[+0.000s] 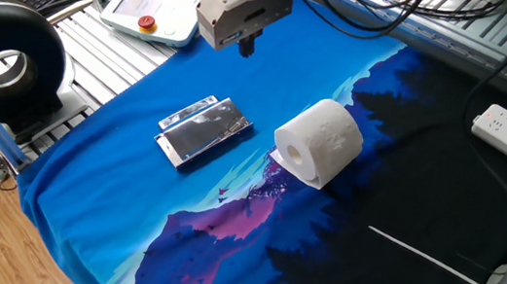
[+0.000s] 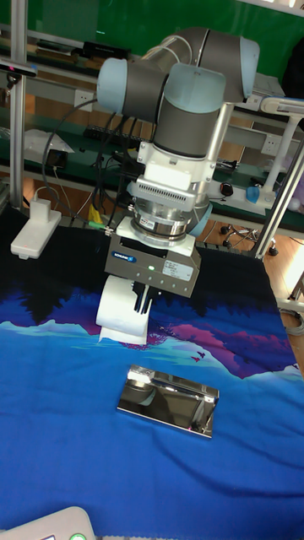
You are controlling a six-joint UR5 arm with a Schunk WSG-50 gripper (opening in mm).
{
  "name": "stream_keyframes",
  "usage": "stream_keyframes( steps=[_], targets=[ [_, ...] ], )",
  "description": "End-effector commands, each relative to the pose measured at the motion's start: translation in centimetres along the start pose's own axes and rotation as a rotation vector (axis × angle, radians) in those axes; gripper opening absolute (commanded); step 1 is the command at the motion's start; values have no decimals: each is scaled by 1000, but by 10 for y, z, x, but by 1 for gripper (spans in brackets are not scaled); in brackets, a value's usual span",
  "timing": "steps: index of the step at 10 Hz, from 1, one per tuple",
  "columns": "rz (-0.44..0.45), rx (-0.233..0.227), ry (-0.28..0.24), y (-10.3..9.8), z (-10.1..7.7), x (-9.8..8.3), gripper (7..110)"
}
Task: Put the toilet paper on its holder
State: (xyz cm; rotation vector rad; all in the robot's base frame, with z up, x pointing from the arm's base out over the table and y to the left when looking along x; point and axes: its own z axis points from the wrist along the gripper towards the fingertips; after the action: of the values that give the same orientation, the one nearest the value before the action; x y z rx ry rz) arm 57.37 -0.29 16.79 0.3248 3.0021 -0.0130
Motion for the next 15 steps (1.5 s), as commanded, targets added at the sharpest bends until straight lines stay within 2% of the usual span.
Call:
stream_keyframes(
  steps=[1, 10, 12, 15],
  targets=[
    [2, -12, 0, 3, 1, 1, 7],
    [2, -4, 22, 1, 1, 6, 7],
    [-13, -2, 53, 1, 0, 14, 7],
    [-23, 15, 148, -4, -3, 38, 7]
  ],
)
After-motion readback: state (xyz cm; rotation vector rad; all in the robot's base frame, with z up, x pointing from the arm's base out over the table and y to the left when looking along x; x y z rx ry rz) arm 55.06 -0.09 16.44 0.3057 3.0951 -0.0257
